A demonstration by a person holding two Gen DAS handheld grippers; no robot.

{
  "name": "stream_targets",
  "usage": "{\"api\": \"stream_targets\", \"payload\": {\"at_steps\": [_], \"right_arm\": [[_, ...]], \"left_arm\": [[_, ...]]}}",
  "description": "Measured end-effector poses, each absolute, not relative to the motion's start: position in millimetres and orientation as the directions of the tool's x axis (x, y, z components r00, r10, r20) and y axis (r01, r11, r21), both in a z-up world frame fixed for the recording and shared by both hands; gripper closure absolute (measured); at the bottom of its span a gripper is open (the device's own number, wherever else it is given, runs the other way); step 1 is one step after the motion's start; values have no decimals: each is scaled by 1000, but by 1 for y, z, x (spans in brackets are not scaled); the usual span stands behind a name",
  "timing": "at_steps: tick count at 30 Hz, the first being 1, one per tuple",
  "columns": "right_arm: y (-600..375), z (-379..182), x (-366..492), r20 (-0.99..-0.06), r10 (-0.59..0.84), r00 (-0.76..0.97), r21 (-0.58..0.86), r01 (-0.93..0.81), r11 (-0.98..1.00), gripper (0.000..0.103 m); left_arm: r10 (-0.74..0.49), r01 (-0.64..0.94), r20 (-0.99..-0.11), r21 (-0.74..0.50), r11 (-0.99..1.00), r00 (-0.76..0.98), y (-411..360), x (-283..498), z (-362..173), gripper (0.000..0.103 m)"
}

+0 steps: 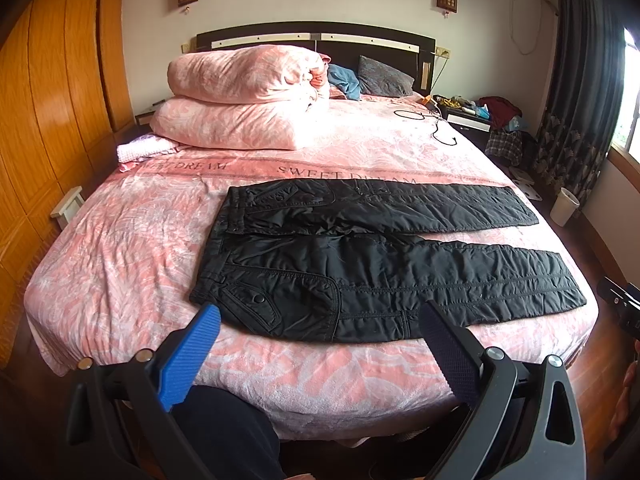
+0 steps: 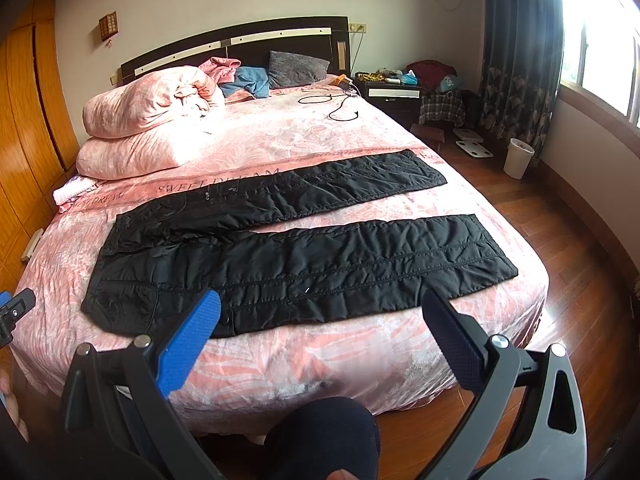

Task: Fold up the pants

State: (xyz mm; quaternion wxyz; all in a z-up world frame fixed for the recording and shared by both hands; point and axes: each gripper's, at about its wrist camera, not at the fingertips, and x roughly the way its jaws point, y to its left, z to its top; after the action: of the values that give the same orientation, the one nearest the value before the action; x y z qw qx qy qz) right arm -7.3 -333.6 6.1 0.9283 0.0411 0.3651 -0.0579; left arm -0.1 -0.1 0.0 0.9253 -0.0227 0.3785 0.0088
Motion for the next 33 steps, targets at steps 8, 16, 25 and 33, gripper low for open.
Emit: {"api": "stream_targets", "payload": {"at_steps": [8, 16, 25, 33], "right_arm": [[-334, 8, -7, -682, -79, 728, 32, 137, 990, 2], [-335, 10, -6, -682, -78, 727, 33, 138, 990, 2], [-335, 9, -7, -681, -79, 728, 33, 139, 990, 2], [-336, 11, -6, -681, -80, 727, 32, 139, 990, 2]], "left_arm": [[1, -34, -700, -34, 999, 714, 0, 0, 0, 4], [3, -36, -700, -33, 999, 714, 0, 0, 0, 4], [-1, -34, -699, -37, 999, 715, 0, 0, 0, 4], [0, -35, -699, -36, 999, 715, 0, 0, 0, 4]]}}
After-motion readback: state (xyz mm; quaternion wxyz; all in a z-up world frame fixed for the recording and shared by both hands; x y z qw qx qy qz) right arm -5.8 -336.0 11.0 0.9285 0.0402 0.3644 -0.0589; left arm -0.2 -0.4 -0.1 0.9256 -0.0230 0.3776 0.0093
